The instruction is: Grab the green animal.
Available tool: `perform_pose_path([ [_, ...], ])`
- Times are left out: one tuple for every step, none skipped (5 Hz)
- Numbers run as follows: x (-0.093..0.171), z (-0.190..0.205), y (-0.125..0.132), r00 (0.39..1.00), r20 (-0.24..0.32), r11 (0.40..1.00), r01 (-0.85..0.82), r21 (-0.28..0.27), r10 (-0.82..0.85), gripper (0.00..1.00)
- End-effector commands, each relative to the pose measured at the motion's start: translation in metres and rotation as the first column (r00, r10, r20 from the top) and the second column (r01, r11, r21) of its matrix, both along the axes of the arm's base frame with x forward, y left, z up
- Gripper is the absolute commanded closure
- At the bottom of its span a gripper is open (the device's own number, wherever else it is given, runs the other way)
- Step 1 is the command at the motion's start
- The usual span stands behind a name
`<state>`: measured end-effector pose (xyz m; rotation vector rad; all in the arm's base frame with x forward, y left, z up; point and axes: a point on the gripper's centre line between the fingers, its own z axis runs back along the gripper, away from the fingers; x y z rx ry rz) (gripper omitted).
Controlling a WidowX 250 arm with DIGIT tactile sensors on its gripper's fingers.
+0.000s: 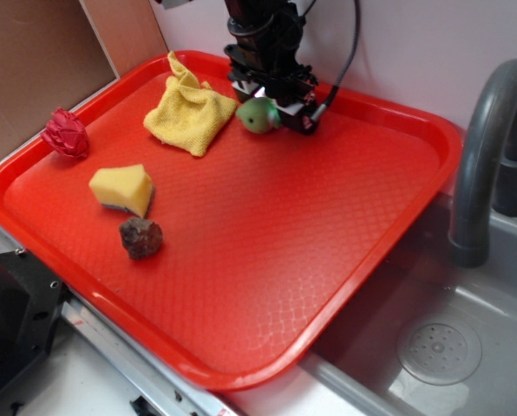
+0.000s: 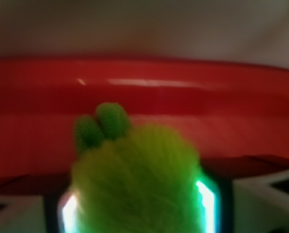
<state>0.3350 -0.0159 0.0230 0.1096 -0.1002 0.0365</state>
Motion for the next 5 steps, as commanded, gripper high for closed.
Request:
perform_pose_path([
  [-0.038, 0.11, -0.01, 0.995, -0.044, 0.992, -0.093, -0.089, 0.09, 1.0],
  [-0.075, 0.134, 0.002, 0.994, -0.017, 0.956, -0.112, -0.271, 0.111, 1.0],
  [-0.102, 0.153, 0.007, 0.989, -0.008, 0.957, -0.142, -0.253, 0.145, 1.0],
  [-0.112, 0.156, 0.01, 0.991, -0.038, 0.97, -0.131, -0.204, 0.126, 1.0],
  [-0.101, 0.147, 0.014, 0.995, -0.078, 0.982, -0.082, -0.169, 0.07, 1.0],
])
